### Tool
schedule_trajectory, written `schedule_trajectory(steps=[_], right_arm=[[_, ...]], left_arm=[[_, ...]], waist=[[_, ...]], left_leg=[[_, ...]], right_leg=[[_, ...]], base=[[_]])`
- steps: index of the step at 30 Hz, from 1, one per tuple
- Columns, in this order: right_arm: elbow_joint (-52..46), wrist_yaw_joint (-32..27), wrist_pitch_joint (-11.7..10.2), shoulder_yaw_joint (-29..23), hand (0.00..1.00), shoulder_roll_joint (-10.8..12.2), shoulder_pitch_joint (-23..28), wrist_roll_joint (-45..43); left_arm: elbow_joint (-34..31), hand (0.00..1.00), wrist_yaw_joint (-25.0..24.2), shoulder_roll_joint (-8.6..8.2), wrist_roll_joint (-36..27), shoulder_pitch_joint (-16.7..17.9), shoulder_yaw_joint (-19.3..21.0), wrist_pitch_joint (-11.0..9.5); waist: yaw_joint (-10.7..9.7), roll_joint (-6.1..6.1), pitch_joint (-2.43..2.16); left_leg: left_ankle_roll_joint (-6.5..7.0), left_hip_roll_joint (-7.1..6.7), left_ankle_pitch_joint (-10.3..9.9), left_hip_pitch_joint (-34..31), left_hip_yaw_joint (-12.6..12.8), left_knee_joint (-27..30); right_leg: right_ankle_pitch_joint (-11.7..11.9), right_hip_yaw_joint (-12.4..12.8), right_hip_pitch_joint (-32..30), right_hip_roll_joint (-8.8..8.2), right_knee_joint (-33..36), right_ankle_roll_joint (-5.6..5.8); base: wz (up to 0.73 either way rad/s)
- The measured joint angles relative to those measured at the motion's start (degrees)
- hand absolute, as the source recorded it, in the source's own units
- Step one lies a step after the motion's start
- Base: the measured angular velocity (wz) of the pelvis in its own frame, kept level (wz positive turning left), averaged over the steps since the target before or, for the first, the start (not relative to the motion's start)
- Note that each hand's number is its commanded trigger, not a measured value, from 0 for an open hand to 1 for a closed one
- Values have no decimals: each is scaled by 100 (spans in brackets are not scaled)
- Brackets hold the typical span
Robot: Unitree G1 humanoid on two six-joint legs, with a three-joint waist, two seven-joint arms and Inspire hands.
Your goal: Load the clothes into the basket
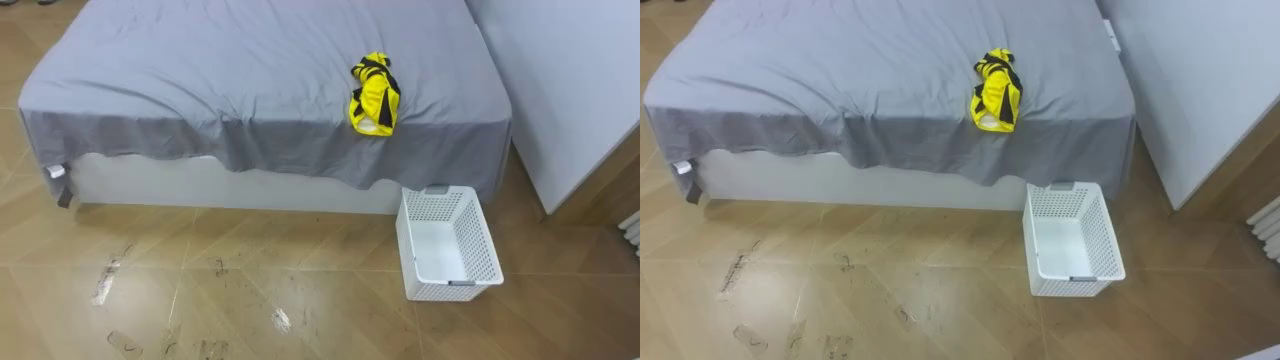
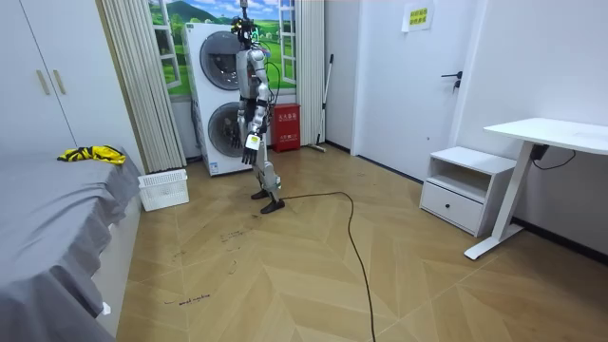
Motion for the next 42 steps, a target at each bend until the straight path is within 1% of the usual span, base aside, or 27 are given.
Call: schedule_trajectory(steps=[4, 15, 18, 19, 21, 23, 24, 25, 26, 27, 28, 29, 30, 31, 32, 33, 34, 35, 36, 37, 38, 39, 40, 41, 42], right_arm=[[-5, -6, -5, -1, 0, 0, -2, -10], [-5, -4, 5, -7, 0, -19, 1, -21], [-8, -3, 8, -5, 0, -19, 2, -24], [-1, 1, 9, -6, 0, -16, -8, -21], [5, 12, 14, -3, 0, -9, -21, -19], [4, 73, 18, -7, 0, -6, -11, -40], [7, 76, 18, -7, 0, -1, -9, -28], [8, 75, 17, -6, 0, 11, -11, -11], [5, 71, 15, -11, 0, 31, -8, -1], [-1, 70, 15, -13, 0, 38, -4, 2], [-25, 68, 11, -14, 0, 37, 8, 16], [-47, 68, 0, -23, 0, 33, 41, 36], [-51, 66, 0, -23, 0, 29, 58, 52], [-55, 52, -2, -19, 0, 8, 55, 131], [-52, 26, 0, -7, 0, -37, 36, 245], [-50, 1, 4, -1, 0, -55, 29, 261], [-46, -10, 12, -6, 0, -95, 5, 238], [-44, -12, 30, -12, 0, -122, 18, 181], [-43, -12, 31, -3, 0, -126, 37, 180], [-56, -8, 33, 1, 0, -121, 79, 185], [-84, -4, 36, -7, 0, -126, 124, 185], [-86, -6, 36, -21, 0, -130, 133, 189], [-88, -8, 39, -90, 0, -132, 150, 177], [-77, 1, 36, -206, 0, -125, 139, 90], [-77, 8, 28, -250, 0, -125, 115, 37]], left_arm=[[0, 0, 3, -1, 6, 6, 1, 0], [118, 0, -38, 2, -36, -31, 13, 2], [118, 0, -54, -7, -231, -9, 15, 10], [117, 0, -55, -5, -244, 7, 21, 8], [121, 0, -56, 0, -380, 0, 33, 8], [121, 0, -58, 1, -528, 18, 181, 4], [119, 0, -62, 1, -616, 18, 195, 3], [119, 0, -68, 16, -821, 12, 235, 2], [102, 0, -87, 48, -1054, 53, 272, 2], [88, 0, -105, 50, -1151, 69, 310, 1], [0, 0, -115, 53, -1314, 112, 351, 3], [-137, 0, -132, 55, -1392, 145, 360, -8], [-141, 0, -144, 63, -1478, 165, 360, -50], [-152, 0, -163, 61, -1659, 166, 328, -104], [-216, 0, -181, 51, -1870, 150, 215, -123], [-282, 0, -186, 39, -1971, 163, 175, -136], [-358, 0, -193, 18, -2151, 160, 106, -206], [-353, 0, -216, -10, -2237, 158, 134, -271], [-351, 0, -222, -16, -2267, 163, 154, -292], [-351, 0, -224, -22, -2268, 183, 232, -340], [-353, 0, -229, -22, -2266, 221, 244, -366], [-354, 0, -239, -23, -2267, 230, 245, -374], [-349, 0, -263, -18, -2263, 247, 247, -378], [-346, 0, -277, -11, -2265, 187, 261, -380], [-347, 0, -280, -11, -2265, 186, 264, -382]], waist=[[-52, 2, -1], [-49, 12, -17], [-49, 15, -19], [-48, 13, -16], [-50, 27, -5], [-47, 18, 5], [-46, 15, 12], [-35, 25, 8], [-21, -1, 13], [-9, -9, 15], [-4, 4, 12], [-25, 40, 6], [-27, -14, 30], [-36, 14, 26], [-32, 5, 25], [-24, -5, 23], [-15, -30, 9], [56, -24, 17], [109, -17, 22], [139, 1, 27], [116, -27, -8], [92, -48, -12], [78, -85, -100], [77, -153, -52], [92, -143, -46]], left_leg=[[0, 0, 0, 1, 7, 0], [0, 4, 0, 11, 40, 1], [-1, 7, -1, 38, 41, 4], [-7, 13, -9, 42, 42, 21], [-26, 60, -115, -17, 43, 179], [-76, 189, -370, -171, 56, 646], [-95, 237, -444, -230, 63, 807], [-149, 346, -575, -386, 78, 1206], [-207, 442, -637, -568, 137, 1653], [-207, 481, -637, -661, 146, 1874], [-207, 586, -636, -854, 174, 2333], [-191, 710, -616, -1095, 176, 2825], [-133, 742, -579, -1255, 163, 3077], [-26, 662, -649, -1467, 94, 3189], [-4, 442, -654, -1736, 79, 2848], [-8, 305, -616, -1885, 59, 2588], [-69, 86, -382, -2185, 76, 1936], [-51, -54, 122, -2349, 71, 1258], [-64, -86, 339, -2380, 66, 1002], [-64, -79, 776, -2423, 75, 640], [42, -137, 1197, -2428, 159, 579], [184, -214, 1309, -2441, 182, 576], [456, -374, 1286, -2502, 284, 676], [541, -453, 1109, -2562, 406, 966], [551, -459, 975, -2616, 433, 1132]], right_leg=[[0, 4, -2, 0, 0, 0], [0, 34, -3, 1, 7, 0], [-1, 42, 14, 4, 18, -1], [-14, 54, 9, 6, 54, -12], [-69, 35, -13, 35, 138, -32], [-235, 34, -81, 104, 338, -91], [-274, 35, -106, 130, 414, -112], [-366, 34, -152, 185, 554, -166], [-448, 56, -199, 231, 696, -219], [-468, 60, -198, 247, 733, -242], [-502, 102, -196, 303, 771, -296], [-546, 201, -178, 350, 794, -353], [-574, 254, -137, 377, 827, -376], [-646, 289, -110, 338, 882, -433], [-724, 297, -116, 237, 914, -435], [-758, 306, -117, 167, 923, -412], [-817, 330, -97, 80, 918, -364], [-900, 347, -47, -34, 915, -325], [-942, 388, 10, -77, 902, -299], [-1053, 482, 117, -123, 874, -245], [-1185, 558, 201, -222, 870, -159], [-1224, 608, 224, -277, 844, -85], [-1255, 608, 218, -441, 757, 65], [-1187, 625, 245, -546, 601, 169], [-1121, 625, 281, -576, 548, 226]], base=[[0], [0], [0], [0], [0], [-5], [-6], [-11], [-12], [-15], [-10], [-6], [0], [0], [-5], [-9], [-25], [-38], [-48], [-39], [-24], [-7], [0], [-9], [-13]])
